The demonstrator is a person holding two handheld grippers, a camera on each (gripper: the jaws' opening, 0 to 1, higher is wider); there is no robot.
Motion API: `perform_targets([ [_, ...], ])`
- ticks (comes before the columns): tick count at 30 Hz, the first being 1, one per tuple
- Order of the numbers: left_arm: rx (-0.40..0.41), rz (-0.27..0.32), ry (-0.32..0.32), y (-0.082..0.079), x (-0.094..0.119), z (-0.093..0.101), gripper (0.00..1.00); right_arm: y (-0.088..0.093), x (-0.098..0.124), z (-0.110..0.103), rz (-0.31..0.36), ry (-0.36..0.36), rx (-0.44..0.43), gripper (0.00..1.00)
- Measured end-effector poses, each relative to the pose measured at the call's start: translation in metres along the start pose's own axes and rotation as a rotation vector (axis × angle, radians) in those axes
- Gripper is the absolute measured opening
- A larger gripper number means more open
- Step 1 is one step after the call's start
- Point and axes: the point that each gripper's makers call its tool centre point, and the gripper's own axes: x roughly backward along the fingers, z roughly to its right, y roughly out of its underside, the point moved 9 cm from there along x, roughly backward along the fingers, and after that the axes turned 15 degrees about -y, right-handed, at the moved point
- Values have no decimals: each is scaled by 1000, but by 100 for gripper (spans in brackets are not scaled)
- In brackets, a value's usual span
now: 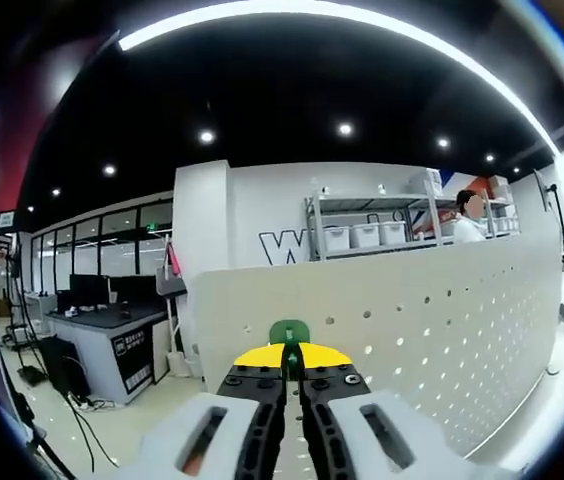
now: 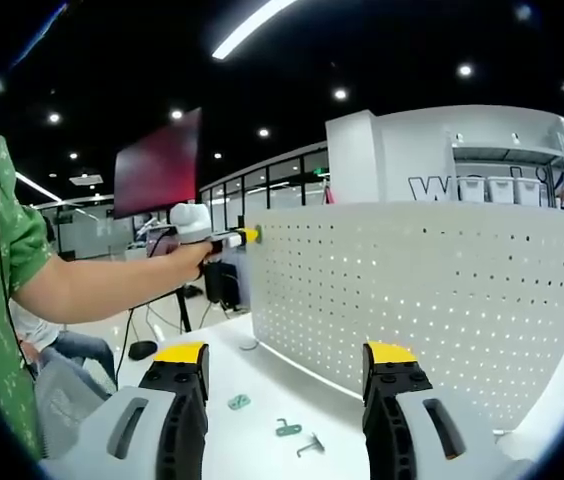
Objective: Insert the hook assembly into the mounting plate slot until the hook locks in place.
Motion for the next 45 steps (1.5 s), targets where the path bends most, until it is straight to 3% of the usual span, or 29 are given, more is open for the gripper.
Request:
perform_targets([
  [19, -7, -24, 11, -3, -1, 0, 5, 1, -1, 0, 3, -5, -2, 63],
  [45, 44, -58, 46, -1, 18, 1, 44, 1, -2, -6, 9, -22, 1, 63],
])
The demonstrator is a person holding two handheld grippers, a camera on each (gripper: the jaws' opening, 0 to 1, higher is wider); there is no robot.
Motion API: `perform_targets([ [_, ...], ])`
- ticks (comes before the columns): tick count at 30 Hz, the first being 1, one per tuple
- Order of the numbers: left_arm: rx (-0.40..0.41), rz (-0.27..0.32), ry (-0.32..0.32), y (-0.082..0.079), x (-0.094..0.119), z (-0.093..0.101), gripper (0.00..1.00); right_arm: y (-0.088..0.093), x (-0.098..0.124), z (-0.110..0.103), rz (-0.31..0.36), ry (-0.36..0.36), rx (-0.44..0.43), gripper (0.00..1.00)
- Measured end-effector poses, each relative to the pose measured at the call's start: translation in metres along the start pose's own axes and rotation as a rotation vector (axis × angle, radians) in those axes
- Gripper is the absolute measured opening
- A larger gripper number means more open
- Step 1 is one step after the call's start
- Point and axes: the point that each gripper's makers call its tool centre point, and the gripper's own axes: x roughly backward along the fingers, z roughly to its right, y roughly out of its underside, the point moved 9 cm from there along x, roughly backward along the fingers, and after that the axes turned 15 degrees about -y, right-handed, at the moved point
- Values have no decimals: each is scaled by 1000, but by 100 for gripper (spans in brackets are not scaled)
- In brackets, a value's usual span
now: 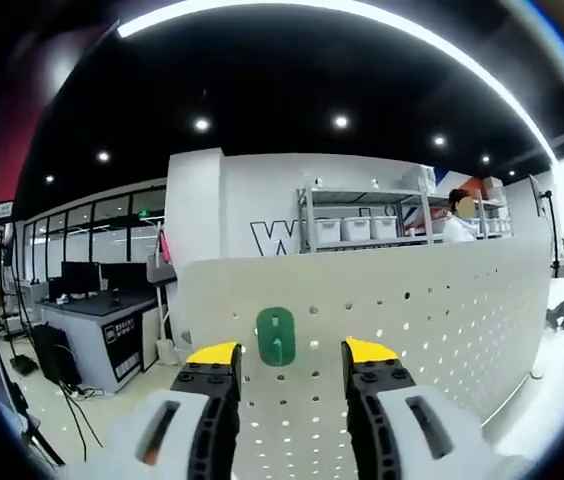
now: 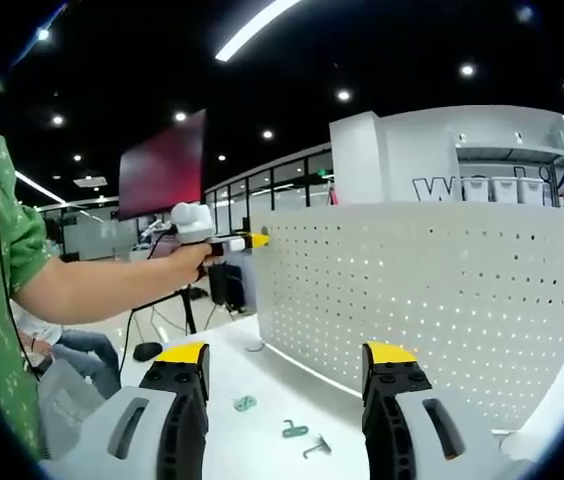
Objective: Insert the hook assembly into the mounting plate slot until the hook locks in place.
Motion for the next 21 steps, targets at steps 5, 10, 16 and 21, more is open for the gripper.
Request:
perform_targets([
  [5, -5, -2, 18, -1, 7, 3, 48, -1, 0, -1, 2, -2, 1, 63],
  [10, 0, -1, 42, -4, 15, 6, 50, -1, -1, -1, 4, -6, 3, 63],
  [16, -7, 3, 66, -5, 26, 11, 51, 0, 0, -2, 4, -5, 3, 63],
  [21, -7, -7, 83, 0, 38, 14, 51, -1, 1, -3, 5, -6, 7, 63],
])
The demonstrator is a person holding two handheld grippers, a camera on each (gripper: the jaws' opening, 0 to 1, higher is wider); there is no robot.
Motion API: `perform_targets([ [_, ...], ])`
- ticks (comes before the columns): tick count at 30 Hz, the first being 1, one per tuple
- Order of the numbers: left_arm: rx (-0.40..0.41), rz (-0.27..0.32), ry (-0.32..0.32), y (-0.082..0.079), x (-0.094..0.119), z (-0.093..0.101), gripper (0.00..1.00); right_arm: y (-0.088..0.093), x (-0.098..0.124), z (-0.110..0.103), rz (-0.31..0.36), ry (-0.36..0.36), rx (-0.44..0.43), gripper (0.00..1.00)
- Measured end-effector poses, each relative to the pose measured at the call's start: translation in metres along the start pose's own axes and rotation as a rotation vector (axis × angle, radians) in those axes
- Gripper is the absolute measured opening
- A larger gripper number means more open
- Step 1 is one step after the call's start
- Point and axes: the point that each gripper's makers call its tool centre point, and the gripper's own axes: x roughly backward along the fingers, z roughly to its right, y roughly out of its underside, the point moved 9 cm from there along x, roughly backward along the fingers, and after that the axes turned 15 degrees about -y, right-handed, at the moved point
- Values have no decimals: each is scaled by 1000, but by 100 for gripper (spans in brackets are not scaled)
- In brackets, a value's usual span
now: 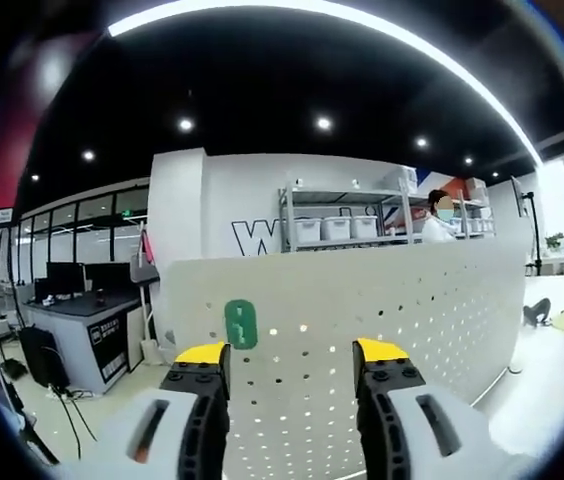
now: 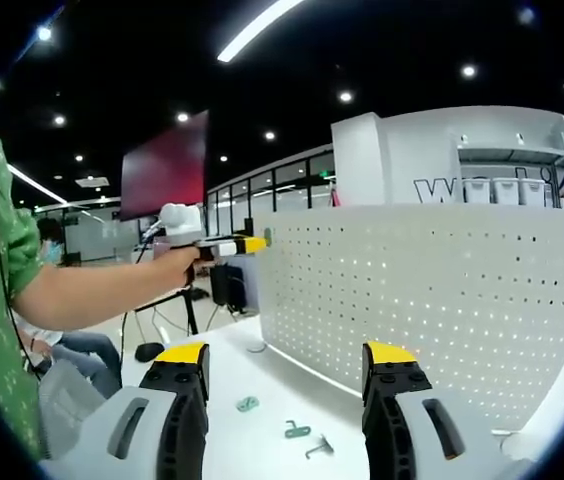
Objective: Insert the hook assembly into the mounting plate slot until the hook locks in place.
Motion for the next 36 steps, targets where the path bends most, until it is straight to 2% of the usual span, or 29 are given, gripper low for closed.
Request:
perform_targets([
  [27, 0, -38, 94, 22, 86, 17, 50, 4, -2, -8, -3, -26, -2, 63],
  [36, 22, -69, 120, 39, 122, 31, 48, 15, -3, -10, -17, -35, -16, 63],
])
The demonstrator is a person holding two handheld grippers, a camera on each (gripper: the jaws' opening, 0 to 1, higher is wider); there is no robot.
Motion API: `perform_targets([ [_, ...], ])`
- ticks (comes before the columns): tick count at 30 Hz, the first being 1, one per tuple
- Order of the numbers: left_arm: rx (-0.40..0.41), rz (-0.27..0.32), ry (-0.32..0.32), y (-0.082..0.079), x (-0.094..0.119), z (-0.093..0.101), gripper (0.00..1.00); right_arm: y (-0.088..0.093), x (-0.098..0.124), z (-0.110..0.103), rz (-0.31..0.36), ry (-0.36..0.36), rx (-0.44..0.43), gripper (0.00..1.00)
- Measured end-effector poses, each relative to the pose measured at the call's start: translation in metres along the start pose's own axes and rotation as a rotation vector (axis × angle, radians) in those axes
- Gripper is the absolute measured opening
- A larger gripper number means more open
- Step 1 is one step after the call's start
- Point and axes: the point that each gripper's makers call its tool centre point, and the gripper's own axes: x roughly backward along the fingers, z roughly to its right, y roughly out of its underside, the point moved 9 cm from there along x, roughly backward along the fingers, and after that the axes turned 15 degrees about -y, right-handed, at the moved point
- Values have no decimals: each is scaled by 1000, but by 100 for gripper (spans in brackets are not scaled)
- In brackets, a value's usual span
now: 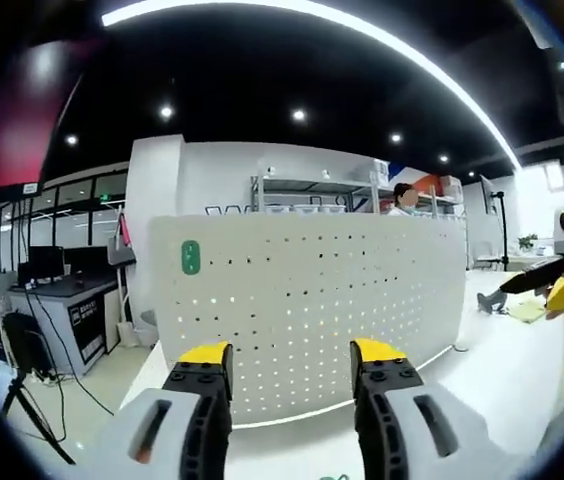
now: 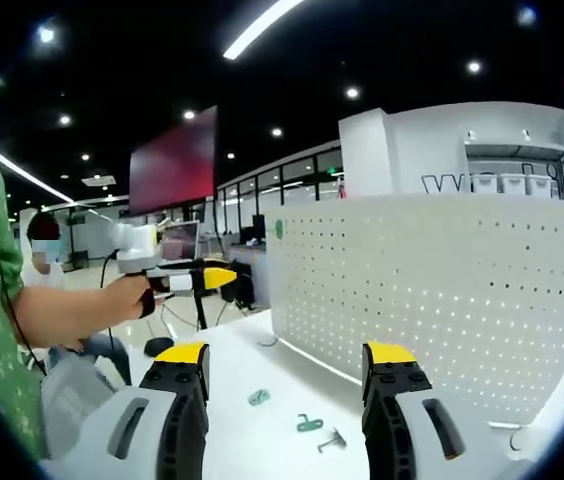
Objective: Insert the hook assembly into the mounting plate slot until the hook locks in place.
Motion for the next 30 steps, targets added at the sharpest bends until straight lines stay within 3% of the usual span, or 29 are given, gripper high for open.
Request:
perform_targets([
  [6, 25, -26, 25, 15, 18, 13, 47, 10, 2, 1, -15, 5, -18, 63],
  [16, 41, -67, 12, 40, 36, 16, 46, 27, 0, -2, -44, -3, -46, 63],
  [30, -14, -112, 36, 62, 42, 20, 46, 44, -18, -6, -99, -47, -55, 62],
])
